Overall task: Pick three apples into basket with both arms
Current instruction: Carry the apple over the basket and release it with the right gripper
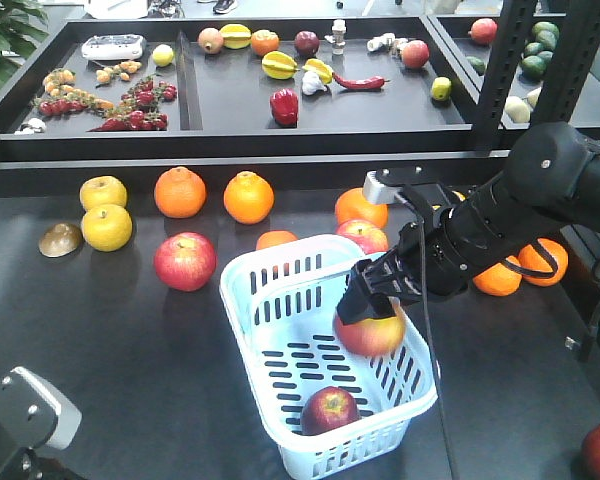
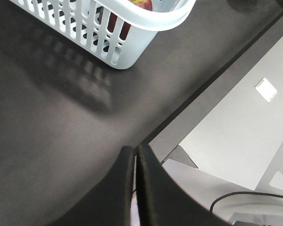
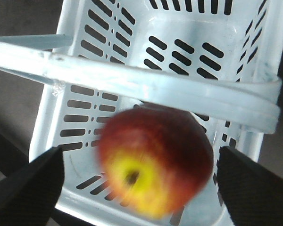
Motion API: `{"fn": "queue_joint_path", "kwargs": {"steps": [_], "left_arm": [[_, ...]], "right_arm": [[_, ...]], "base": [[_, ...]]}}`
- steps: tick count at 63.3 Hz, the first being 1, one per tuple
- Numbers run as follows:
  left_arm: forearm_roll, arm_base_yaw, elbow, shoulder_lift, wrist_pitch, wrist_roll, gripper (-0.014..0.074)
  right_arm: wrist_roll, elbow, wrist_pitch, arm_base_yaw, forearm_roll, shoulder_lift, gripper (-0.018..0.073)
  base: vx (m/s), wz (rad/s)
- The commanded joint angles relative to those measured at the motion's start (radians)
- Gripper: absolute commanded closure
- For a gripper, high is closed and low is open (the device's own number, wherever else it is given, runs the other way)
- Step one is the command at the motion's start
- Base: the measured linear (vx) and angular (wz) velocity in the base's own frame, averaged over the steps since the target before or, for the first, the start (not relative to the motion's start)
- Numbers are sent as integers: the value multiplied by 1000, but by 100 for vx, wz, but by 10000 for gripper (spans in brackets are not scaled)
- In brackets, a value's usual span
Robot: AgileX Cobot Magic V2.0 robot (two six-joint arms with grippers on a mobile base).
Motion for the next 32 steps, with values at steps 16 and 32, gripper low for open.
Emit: {"fn": "queue_joint_path", "kwargs": {"steps": [16,32], "left_arm": [[-33,-3,-19,-13,-17,-10,603],[-33,-3,-19,-13,-13,-10,603]], "right_arm": [[2,-29,46,0,21,-47,29],[104,-29,173,-4,-181,-122,433]], "base": [[0,0],[0,0]]}}
